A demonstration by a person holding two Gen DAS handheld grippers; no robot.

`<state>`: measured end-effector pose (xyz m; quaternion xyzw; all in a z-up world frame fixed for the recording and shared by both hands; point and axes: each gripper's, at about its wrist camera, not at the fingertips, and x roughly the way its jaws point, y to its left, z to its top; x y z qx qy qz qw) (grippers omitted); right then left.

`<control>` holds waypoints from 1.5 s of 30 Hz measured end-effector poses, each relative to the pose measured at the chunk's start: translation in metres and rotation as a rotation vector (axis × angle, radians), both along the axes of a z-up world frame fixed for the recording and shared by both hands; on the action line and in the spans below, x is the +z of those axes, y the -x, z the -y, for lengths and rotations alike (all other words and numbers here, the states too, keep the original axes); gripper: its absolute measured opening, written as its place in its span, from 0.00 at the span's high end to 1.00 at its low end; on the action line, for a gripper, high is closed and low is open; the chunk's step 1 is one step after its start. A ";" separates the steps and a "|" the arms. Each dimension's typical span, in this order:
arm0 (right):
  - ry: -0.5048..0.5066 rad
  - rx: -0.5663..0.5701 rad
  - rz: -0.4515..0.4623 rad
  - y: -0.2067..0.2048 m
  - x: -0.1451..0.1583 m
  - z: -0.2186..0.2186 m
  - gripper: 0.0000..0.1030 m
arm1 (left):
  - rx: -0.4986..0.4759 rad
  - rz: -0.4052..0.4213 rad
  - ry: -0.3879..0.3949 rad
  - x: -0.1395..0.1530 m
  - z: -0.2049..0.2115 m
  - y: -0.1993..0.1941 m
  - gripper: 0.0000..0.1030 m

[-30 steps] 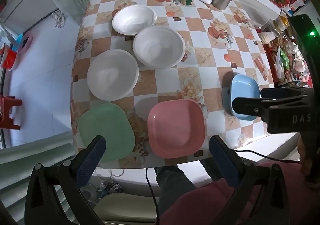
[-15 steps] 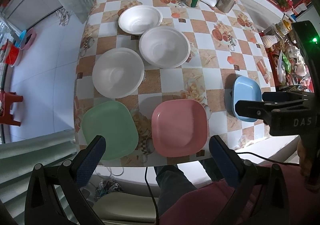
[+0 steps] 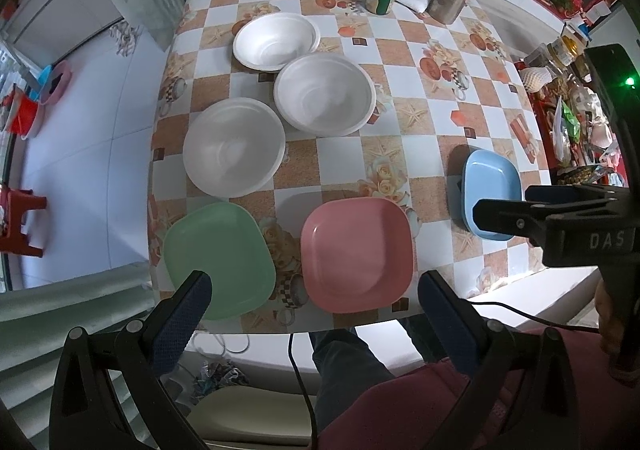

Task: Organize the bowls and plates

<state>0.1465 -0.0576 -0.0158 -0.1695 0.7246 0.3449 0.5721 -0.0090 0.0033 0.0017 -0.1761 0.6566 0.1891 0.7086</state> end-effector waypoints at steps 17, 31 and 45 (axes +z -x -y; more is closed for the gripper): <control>-0.011 -0.026 -0.015 0.000 -0.004 0.008 0.01 | 0.006 -0.033 0.005 0.000 0.001 0.002 0.00; 0.045 -0.042 -0.078 0.000 -0.015 0.014 0.01 | 0.066 -0.068 0.027 -0.020 -0.025 0.011 0.00; 0.130 -0.043 -0.115 0.018 -0.063 0.028 0.01 | 0.066 -0.169 0.025 -0.082 -0.026 0.016 0.00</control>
